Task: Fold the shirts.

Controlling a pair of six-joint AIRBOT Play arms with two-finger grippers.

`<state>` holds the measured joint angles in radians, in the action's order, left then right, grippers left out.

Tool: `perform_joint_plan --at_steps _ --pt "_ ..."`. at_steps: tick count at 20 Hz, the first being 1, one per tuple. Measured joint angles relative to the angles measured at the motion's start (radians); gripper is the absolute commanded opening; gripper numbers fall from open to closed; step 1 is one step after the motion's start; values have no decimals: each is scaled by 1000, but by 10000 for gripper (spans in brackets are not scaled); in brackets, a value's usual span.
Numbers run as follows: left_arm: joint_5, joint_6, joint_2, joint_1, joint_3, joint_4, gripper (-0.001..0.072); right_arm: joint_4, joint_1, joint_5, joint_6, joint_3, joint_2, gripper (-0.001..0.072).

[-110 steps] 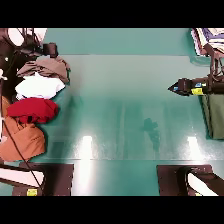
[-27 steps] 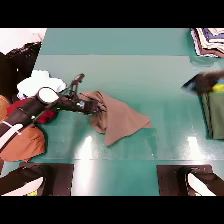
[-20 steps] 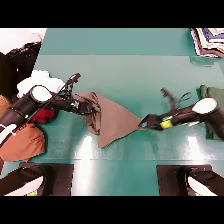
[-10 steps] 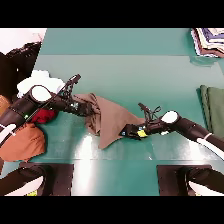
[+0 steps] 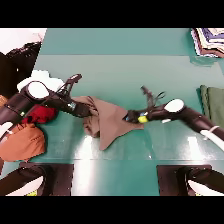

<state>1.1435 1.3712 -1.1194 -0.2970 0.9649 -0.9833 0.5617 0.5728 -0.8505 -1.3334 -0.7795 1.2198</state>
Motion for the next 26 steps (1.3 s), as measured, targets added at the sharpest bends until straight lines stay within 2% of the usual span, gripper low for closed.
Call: perform_joint_plan --at_steps 3,4,5,6,11,18,26 --pt "75 38 40 1 114 -158 27 122 -150 -68 -31 -72 -109 21" --pt "94 46 51 1 149 -195 27 150 -196 -93 -41 -85 -137 144" --pt "109 53 60 1 175 -219 26 176 -235 -118 -45 -91 -159 393" --pt "119 57 65 2 192 -232 27 196 -264 -146 -44 -90 -173 436" --pt "151 69 77 1 221 -255 27 232 -217 -214 -7 -41 -119 436" --pt "214 72 79 0 226 -263 27 261 2 -125 24 -141 114 432" --pt "245 72 79 0 227 -266 27 373 -18 -158 15 -273 213 433"
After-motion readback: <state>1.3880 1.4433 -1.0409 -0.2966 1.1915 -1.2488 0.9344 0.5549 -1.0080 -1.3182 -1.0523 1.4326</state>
